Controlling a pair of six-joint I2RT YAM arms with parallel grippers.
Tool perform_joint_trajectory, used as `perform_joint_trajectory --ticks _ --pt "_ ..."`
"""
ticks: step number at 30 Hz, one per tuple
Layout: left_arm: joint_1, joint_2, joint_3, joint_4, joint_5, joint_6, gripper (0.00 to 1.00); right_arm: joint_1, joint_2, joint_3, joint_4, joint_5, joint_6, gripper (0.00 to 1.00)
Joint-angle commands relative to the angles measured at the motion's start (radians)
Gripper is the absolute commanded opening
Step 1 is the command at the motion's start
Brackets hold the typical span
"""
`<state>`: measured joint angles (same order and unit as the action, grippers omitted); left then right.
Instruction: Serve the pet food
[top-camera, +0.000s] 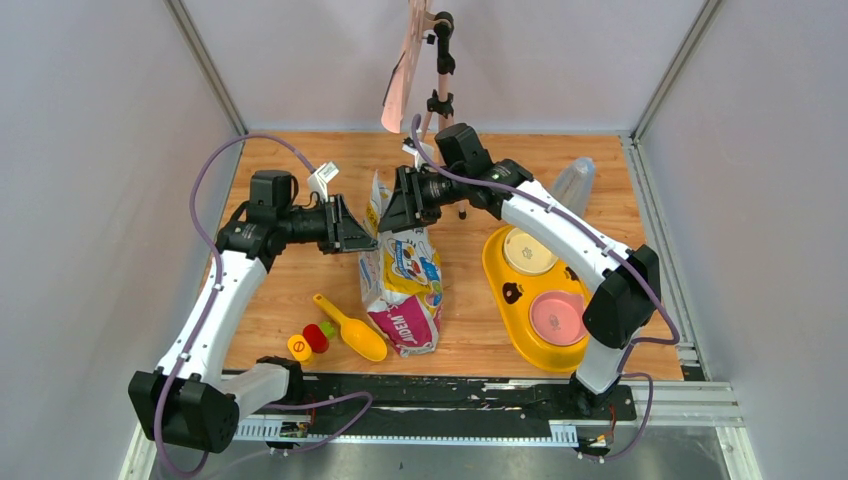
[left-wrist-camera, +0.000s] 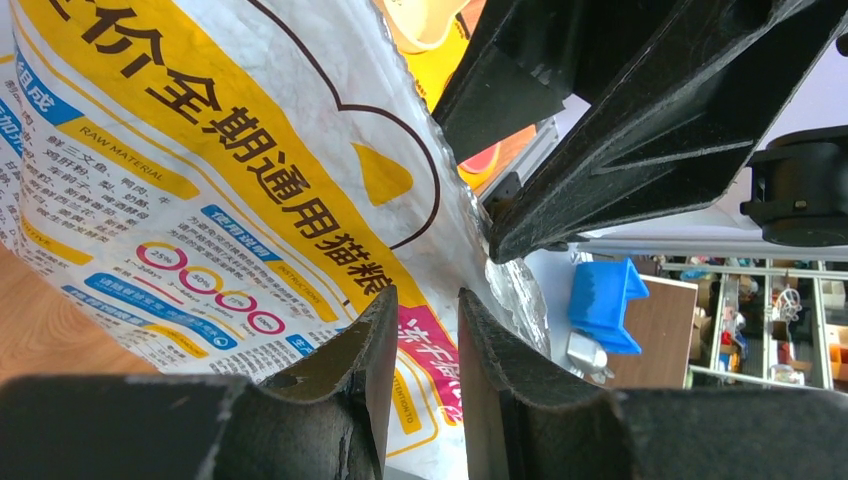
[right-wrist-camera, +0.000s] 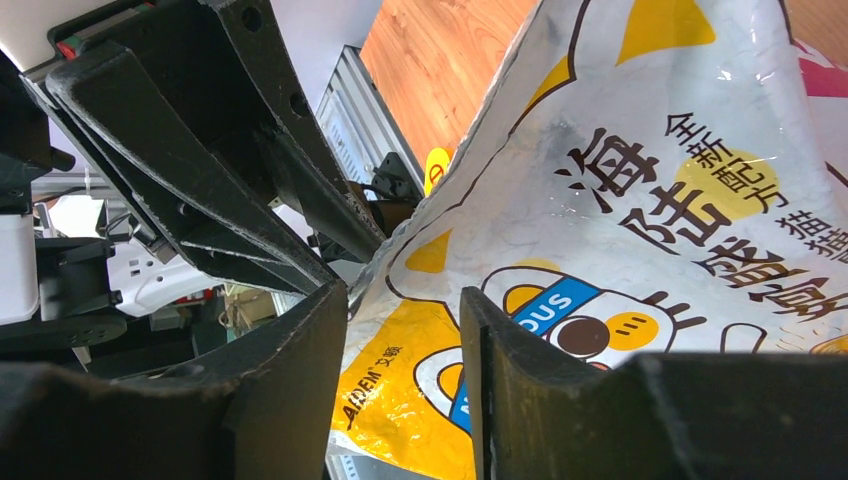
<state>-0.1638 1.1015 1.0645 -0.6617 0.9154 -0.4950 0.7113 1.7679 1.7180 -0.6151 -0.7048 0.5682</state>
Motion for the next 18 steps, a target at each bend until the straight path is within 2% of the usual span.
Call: perform_joint_trajectory --ticks 1,18 --pt "-0.005 -0.002 0.0 0.034 0.006 -0.008 0.36 0.004 -0.005 0.017 0.026 0.027 0.006 0.43" --pt "-0.003 -0.014 0.007 0.021 -0.021 0.01 0.37 0.005 -0.006 0.002 0.028 -0.016 -0.004 0.36"
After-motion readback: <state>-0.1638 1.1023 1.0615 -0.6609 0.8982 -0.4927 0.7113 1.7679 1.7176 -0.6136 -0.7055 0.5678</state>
